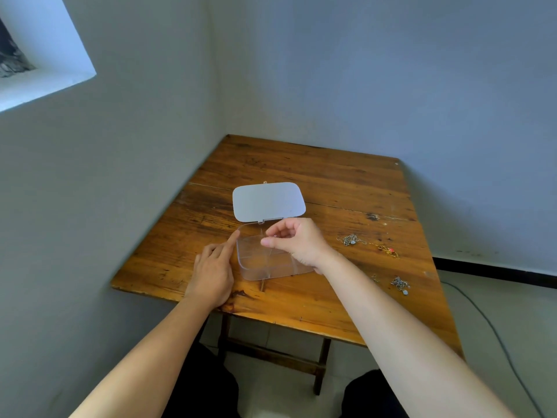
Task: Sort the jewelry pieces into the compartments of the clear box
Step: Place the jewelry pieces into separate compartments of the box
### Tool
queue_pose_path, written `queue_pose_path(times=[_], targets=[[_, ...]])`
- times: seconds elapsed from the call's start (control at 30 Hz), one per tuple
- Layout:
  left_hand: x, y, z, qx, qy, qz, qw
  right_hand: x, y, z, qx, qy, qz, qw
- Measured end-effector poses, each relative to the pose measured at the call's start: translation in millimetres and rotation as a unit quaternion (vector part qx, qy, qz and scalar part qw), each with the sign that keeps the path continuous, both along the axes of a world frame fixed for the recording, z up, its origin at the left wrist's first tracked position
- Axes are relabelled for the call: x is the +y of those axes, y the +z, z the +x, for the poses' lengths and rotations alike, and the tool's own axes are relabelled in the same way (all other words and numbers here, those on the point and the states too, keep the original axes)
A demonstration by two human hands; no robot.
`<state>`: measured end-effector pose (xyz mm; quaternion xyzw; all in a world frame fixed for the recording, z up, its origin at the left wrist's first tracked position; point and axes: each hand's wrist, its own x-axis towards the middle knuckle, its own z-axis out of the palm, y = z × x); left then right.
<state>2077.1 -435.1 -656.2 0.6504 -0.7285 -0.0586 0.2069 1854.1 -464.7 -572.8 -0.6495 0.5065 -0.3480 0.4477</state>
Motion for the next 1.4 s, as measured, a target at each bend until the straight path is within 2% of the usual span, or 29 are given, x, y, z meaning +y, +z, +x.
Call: queue_pose_path(times=[0.17,0.27,0.4,0.53,0.7,0.9,1.13,1.4], targets=[[3.0,13.1,-3.1,-0.009,0.002,0.033,0.999,18.0,15.9,-35.0,-0.059,-0.083,0.000,0.995],[2.6,28.9,-7.5,0.021,0.010,0.036,0.999,31.1,25.9,-59.1,-0.069,-0.131,-0.023,0.989],[6.1,49.2,-28.1,0.056,0.042,-0.044,0.997,47.5,41.1,-91.8,-0.091,-0.189,-0.052,0.976],[17.1,60.5,-70.9,0.029,-0.011,-0.118,0.992,67.1,47.8,-122.8,-0.097,-0.208,-0.067,0.971],[37.8,52.4,-127.8,-0.010,-0.129,-0.159,0.979,88.7,32.1,-151.2,-0.051,-0.225,-0.057,0.971],[56.3,21.1,-164.8,-0.085,-0.253,-0.086,0.960,104.5,-11.7,-173.8,0.079,-0.242,-0.023,0.967],[58.5,4.4,-165.0,-0.088,-0.244,-0.041,0.965,110.6,-59.4,-184.1,0.207,-0.233,0.018,0.950],[49.9,23.2,-181.2,-0.120,-0.245,-0.004,0.962,96.5,-58.1,-192.8,0.227,-0.283,-0.002,0.932]])
